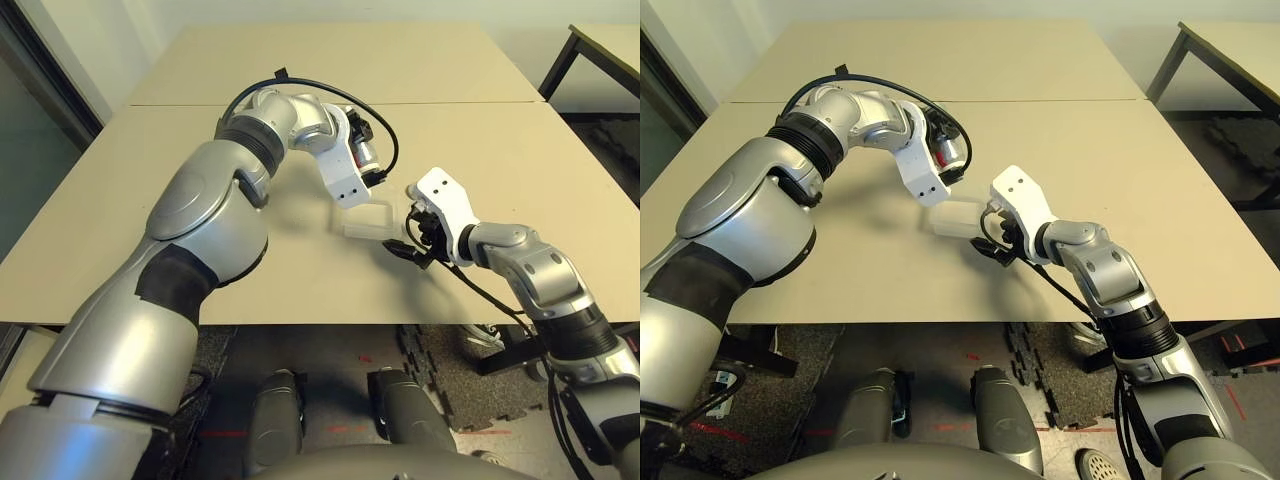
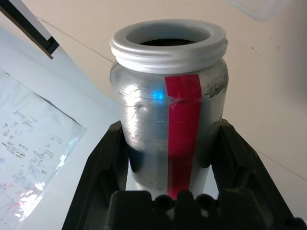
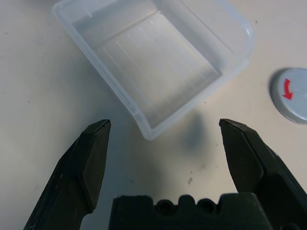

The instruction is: Pour the medicine from the bottle into the box.

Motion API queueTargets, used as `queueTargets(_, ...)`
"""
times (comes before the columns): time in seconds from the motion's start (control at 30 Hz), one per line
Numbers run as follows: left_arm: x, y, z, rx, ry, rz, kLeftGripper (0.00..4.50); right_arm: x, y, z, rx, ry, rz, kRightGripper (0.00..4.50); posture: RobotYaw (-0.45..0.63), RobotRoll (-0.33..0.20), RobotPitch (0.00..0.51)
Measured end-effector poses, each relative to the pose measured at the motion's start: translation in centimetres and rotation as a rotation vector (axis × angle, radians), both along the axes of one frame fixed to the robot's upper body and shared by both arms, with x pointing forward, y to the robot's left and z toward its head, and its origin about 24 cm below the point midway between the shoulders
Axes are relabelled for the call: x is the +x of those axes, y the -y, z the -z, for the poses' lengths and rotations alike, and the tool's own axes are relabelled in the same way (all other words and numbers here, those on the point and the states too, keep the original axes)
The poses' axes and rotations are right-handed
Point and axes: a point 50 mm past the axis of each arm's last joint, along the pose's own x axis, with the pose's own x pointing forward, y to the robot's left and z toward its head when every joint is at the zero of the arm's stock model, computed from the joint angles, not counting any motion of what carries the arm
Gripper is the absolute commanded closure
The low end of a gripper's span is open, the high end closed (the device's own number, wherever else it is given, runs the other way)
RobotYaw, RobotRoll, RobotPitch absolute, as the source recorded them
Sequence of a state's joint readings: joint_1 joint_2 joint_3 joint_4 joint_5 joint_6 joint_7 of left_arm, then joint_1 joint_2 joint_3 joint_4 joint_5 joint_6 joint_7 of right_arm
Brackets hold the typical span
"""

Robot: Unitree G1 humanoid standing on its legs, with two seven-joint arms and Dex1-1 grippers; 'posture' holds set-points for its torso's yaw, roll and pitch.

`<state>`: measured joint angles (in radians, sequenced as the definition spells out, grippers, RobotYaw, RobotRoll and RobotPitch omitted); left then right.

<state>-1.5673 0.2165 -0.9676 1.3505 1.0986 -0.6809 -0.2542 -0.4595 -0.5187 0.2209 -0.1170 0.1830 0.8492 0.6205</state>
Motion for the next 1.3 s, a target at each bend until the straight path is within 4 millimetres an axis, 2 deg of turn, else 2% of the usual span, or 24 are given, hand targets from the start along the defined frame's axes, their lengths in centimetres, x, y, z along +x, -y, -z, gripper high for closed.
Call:
queueTargets(0.03,0.0,0.0,0.1,-0.012,-0.01,-0.006,1.86,0.0,0.0,0.0,0.0,0.0,0.001,0.0,-0.26,0.0,0.066)
queueTargets(0.1,0.0,0.0,0.2,-0.146,-0.09,-0.062,1.86,0.0,0.0,0.0,0.0,0.0,0.002,0.0,-0.26,0.0,0.068)
queueTargets(0.23,0.1,0.1,-0.1,-0.505,-0.27,-0.192,1.87,0.0,0.0,0.0,0.001,0.0,0.001,0.0,-0.26,0.0,0.07)
queueTargets(0.33,0.8,-0.9,-0.3,-0.833,-0.425,-0.341,1.87,0.0,0.0,0.0,0.002,-0.001,-0.001,0.0,-0.25,0.0,0.073)
queueTargets(0.43,1.6,-2.6,-0.5,-1.249,-0.585,-0.506,1.87,0.0,0.0,-0.1,0.004,0.001,-0.006,0.0,-0.24,0.0,0.076)
queueTargets(0.53,2.5,-5.3,-0.4,-1.688,-0.693,-0.657,1.87,0.1,0.0,-0.3,0.01,0.003,-0.01,0.0,-0.23,0.0,0.075)
queueTargets(0.6,2.7,-7.1,0.4,-1.89,-0.719,-0.739,1.87,0.2,0.0,-0.6,0.016,0.008,-0.015,0.0,-0.22,0.0,0.077)
queueTargets(0.67,2.7,-8.8,2.2,-2.054,-0.741,-0.832,1.87,0.3,0.0,-1.0,0.027,0.014,-0.016,0.0,-0.21,0.0,0.077)
queueTargets(0.8,1.9,-11.0,6.8,-2.224,-0.752,-1.022,1.87,0.4,0.0,-1.2,0.037,0.01,-0.019,0.0,-0.2,0.0,0.081)
queueTargets(0.87,1.3,-11.6,9.2,-2.27,-0.758,-1.124,1.87,0.3,0.0,-1.1,0.038,0.0,-0.022,0.0,-0.2,0.0,0.083)
queueTargets(0.93,0.8,-11.9,10.6,-2.292,-0.764,-1.19,1.87,0.3,0.0,-1.1,0.039,-0.007,-0.023,0.0,-0.2,0.0,0.085)
queueTargets(1.07,0.9,-12.2,10.3,-2.327,-0.744,-1.185,1.88,0.2,0.0,-1.2,0.038,-0.013,-0.025,0.0,-0.2,0.0,0.09)
queueTargets(1.17,1.3,-11.8,9.2,-2.278,-0.743,-1.13,1.88,0.1,0.0,-1.2,0.036,-0.014,-0.025,0.0,-0.21,0.0,0.087)
queueTargets(1.3,2.2,-10.2,5.0,-2.094,-0.706,-0.905,1.88,0.0,-0.2,-1.4,0.038,-0.01,-0.027,0.0,-0.21,0.0,0.083)
